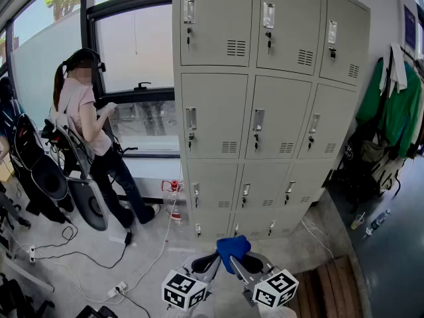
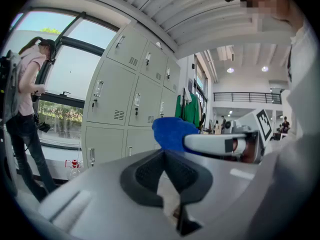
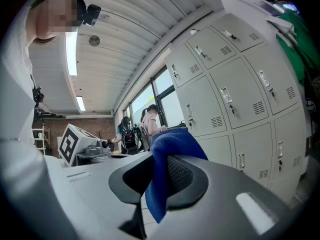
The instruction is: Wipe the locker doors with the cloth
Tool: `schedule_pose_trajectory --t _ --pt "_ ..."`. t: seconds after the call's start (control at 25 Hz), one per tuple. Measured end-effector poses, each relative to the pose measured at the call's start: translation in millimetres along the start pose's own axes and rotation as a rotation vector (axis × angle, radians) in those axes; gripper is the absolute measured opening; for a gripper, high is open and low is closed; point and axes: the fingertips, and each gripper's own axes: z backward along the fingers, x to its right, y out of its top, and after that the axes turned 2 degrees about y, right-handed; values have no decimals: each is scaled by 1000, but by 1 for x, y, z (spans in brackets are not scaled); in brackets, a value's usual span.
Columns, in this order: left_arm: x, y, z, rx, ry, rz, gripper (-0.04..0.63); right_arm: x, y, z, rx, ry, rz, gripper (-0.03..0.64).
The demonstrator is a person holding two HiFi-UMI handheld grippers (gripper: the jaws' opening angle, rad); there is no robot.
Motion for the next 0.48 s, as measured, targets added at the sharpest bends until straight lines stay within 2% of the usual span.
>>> schedule_pose_trajectory --t 0.16,0.36,0.48 --pt "-1 -8 -11 7 -10 62 7 11 -10 -1 -25 -4 -16 57" --pt "-24 -6 -39 12 -22 87 6 35 -6 -24 -53 48 1 57" --pt "-52 1 -58 15 -35 83 6 60 1 -52 -56 27 29 57"
